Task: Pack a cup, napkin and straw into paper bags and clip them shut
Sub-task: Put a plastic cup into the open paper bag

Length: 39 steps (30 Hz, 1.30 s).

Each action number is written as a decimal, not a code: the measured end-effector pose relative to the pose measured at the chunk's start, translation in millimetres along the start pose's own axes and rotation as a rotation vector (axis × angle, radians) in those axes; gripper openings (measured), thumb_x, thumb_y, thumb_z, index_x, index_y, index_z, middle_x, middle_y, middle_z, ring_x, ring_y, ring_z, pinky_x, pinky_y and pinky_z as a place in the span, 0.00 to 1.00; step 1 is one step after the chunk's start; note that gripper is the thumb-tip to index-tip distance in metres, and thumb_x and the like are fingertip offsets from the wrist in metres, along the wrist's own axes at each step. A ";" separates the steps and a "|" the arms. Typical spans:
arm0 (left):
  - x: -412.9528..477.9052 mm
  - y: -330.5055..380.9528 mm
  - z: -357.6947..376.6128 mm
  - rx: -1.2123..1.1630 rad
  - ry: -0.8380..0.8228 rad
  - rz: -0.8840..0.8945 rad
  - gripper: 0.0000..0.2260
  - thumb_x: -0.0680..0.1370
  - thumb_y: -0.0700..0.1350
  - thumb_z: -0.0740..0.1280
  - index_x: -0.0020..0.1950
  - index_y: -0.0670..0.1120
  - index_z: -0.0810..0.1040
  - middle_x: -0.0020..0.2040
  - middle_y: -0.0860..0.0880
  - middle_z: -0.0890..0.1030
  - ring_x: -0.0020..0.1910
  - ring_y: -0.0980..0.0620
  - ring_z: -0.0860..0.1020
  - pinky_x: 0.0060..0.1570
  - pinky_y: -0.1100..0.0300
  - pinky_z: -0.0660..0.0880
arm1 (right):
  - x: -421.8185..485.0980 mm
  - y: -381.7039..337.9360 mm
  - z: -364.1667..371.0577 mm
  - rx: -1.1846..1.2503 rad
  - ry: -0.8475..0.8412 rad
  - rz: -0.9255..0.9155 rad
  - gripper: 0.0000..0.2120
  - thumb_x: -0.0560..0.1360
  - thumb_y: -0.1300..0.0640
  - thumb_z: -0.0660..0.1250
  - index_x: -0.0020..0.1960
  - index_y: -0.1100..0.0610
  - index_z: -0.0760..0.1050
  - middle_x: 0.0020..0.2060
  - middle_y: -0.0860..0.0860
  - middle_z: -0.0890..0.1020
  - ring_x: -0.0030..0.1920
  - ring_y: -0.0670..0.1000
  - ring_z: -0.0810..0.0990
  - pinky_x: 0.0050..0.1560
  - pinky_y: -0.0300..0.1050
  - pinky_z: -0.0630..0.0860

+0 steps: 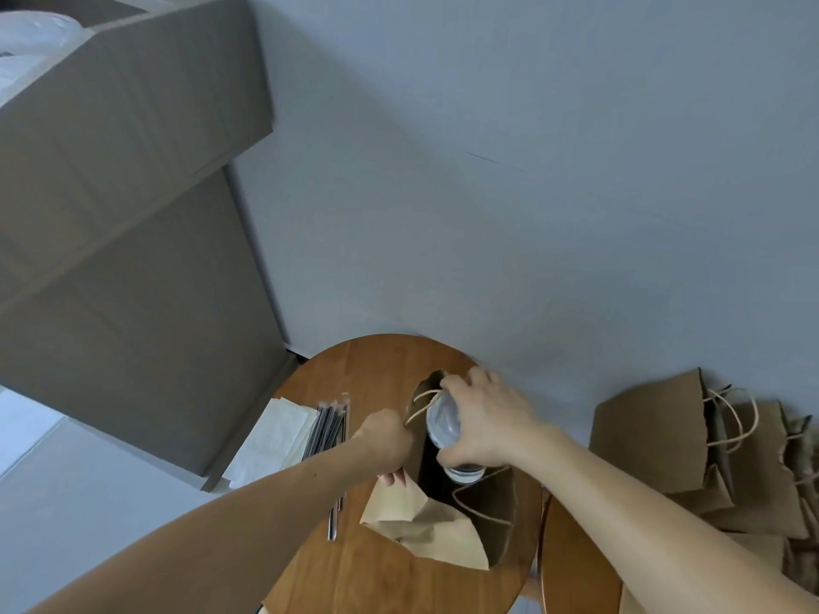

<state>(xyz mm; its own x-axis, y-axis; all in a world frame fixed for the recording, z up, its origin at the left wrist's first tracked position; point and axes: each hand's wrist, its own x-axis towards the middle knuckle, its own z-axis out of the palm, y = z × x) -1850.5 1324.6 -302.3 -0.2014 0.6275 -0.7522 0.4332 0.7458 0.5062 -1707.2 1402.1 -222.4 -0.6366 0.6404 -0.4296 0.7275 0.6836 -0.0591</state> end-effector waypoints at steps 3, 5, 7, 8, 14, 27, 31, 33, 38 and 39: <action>-9.3 5.4 2.8 -0.032 -0.014 0.052 0.15 0.82 0.41 0.52 0.42 0.39 0.74 0.22 0.47 0.79 0.20 0.53 0.78 0.23 0.65 0.75 | 12.4 -3.2 22.0 0.091 -0.069 0.135 0.48 0.57 0.30 0.68 0.70 0.51 0.61 0.60 0.55 0.70 0.59 0.59 0.71 0.47 0.49 0.70; -10.8 3.3 1.1 -0.039 -0.009 0.066 0.14 0.82 0.41 0.52 0.44 0.39 0.74 0.25 0.47 0.81 0.20 0.53 0.78 0.24 0.65 0.75 | 19.1 -0.8 35.0 0.208 -0.130 0.276 0.51 0.58 0.27 0.66 0.73 0.52 0.58 0.64 0.57 0.69 0.60 0.60 0.74 0.46 0.48 0.70; -11.1 -1.8 -2.7 -0.020 0.005 0.074 0.12 0.81 0.39 0.52 0.47 0.40 0.74 0.29 0.45 0.81 0.22 0.54 0.80 0.23 0.66 0.75 | 22.4 0.6 47.9 0.253 -0.158 0.355 0.52 0.59 0.26 0.66 0.74 0.51 0.56 0.66 0.57 0.68 0.61 0.60 0.75 0.46 0.47 0.71; -10.8 -5.0 -4.5 -0.005 0.015 0.076 0.11 0.81 0.39 0.52 0.49 0.41 0.73 0.30 0.44 0.80 0.24 0.54 0.81 0.23 0.66 0.75 | 23.3 0.1 53.7 0.230 -0.154 0.358 0.51 0.60 0.26 0.66 0.74 0.51 0.56 0.66 0.58 0.68 0.60 0.60 0.75 0.46 0.46 0.73; -1.7 -18.0 -7.1 0.109 0.107 0.141 0.09 0.81 0.43 0.57 0.52 0.43 0.76 0.36 0.47 0.81 0.31 0.52 0.82 0.35 0.59 0.82 | 30.5 -22.3 95.3 -0.210 -0.061 0.142 0.39 0.69 0.35 0.68 0.69 0.55 0.58 0.63 0.61 0.69 0.58 0.64 0.75 0.54 0.53 0.78; -2.3 -41.3 -15.8 0.295 0.188 0.103 0.09 0.81 0.45 0.61 0.59 0.47 0.76 0.49 0.47 0.81 0.46 0.49 0.82 0.50 0.54 0.82 | 70.8 -33.2 161.4 0.064 -0.196 0.136 0.41 0.71 0.42 0.70 0.74 0.53 0.52 0.67 0.58 0.63 0.63 0.61 0.71 0.56 0.52 0.75; -0.5 -42.3 -17.2 0.336 0.185 0.120 0.09 0.81 0.44 0.62 0.60 0.46 0.76 0.48 0.48 0.81 0.46 0.48 0.82 0.49 0.55 0.82 | 75.0 -37.3 174.7 0.054 -0.187 0.129 0.37 0.75 0.45 0.66 0.76 0.54 0.50 0.69 0.59 0.62 0.64 0.61 0.70 0.58 0.52 0.75; 0.8 -43.1 -17.3 0.344 0.189 0.123 0.09 0.81 0.44 0.62 0.60 0.47 0.76 0.48 0.48 0.80 0.45 0.48 0.82 0.48 0.55 0.82 | 76.4 -40.4 178.9 0.039 -0.175 0.123 0.36 0.76 0.45 0.64 0.77 0.54 0.50 0.70 0.59 0.61 0.64 0.61 0.70 0.57 0.52 0.75; -0.5 -43.3 -20.4 0.370 0.201 0.119 0.09 0.81 0.43 0.60 0.60 0.46 0.75 0.51 0.46 0.81 0.48 0.47 0.82 0.50 0.55 0.81 | 80.9 -44.1 178.4 0.013 -0.141 0.079 0.35 0.76 0.44 0.63 0.76 0.55 0.52 0.69 0.59 0.63 0.62 0.61 0.70 0.56 0.52 0.75; -1.2 -43.2 -20.9 0.376 0.206 0.121 0.09 0.81 0.43 0.59 0.59 0.45 0.75 0.51 0.45 0.81 0.48 0.46 0.82 0.49 0.55 0.81 | 80.7 -44.5 177.9 0.007 -0.144 0.071 0.35 0.76 0.43 0.63 0.76 0.55 0.52 0.69 0.60 0.63 0.63 0.62 0.70 0.57 0.52 0.74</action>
<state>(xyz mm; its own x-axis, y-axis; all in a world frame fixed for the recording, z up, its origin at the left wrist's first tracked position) -1887.4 1296.3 -314.4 -0.2836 0.7652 -0.5779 0.7463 0.5546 0.3680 -1745.5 1361.2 -414.7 -0.5408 0.6300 -0.5573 0.7715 0.6355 -0.0302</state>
